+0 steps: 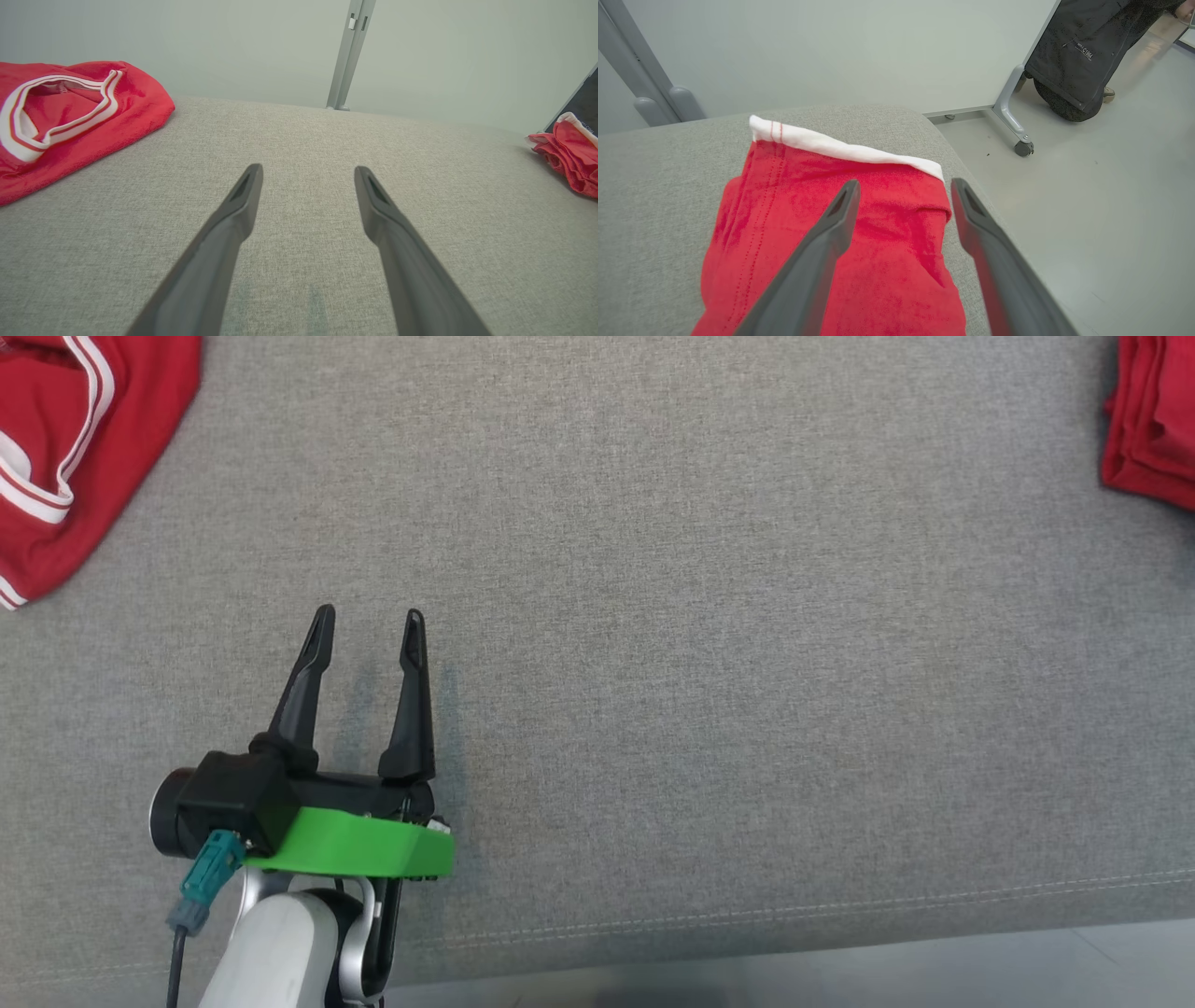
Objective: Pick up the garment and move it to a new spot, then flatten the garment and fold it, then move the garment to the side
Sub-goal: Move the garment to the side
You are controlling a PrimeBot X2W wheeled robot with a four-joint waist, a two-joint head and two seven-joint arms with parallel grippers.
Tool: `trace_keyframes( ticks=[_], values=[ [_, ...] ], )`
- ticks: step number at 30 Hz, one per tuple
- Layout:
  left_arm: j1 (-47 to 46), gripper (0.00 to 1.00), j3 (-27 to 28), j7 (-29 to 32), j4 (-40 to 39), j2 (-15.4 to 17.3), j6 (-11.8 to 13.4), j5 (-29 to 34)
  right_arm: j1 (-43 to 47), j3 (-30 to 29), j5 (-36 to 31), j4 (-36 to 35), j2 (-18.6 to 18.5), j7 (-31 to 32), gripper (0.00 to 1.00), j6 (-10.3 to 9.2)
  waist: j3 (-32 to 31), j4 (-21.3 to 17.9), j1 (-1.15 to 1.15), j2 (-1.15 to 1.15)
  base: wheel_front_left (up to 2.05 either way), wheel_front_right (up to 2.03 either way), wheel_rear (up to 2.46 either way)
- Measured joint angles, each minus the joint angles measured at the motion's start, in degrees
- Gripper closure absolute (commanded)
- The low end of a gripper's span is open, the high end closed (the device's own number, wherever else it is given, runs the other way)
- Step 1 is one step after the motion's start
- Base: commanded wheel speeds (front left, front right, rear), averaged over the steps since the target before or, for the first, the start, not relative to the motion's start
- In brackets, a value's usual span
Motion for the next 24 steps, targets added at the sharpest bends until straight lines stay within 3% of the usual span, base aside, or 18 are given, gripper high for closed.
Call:
trace_keyframes(
  ticks=[12,24],
  values=[
    [-1.52,0.0,0.57,-0.14,3.55,-0.1,-0.54,-0.89,0.1,2.29,-0.21,-4.92,6.17,-6.26,0.0,4.42,-4.91,-2.21,0.0,0.0,0.0,0.0,0.0],
    [-1.77,0.0,1.59,-0.33,9.67,-0.52,-0.54,-2.33,6.58,3.89,-1.58,-9.55,12.71,-7.04,0.0,6.93,-12.81,-4.31,0.0,0.0,0.0,0.0,0.0]
  ],
)
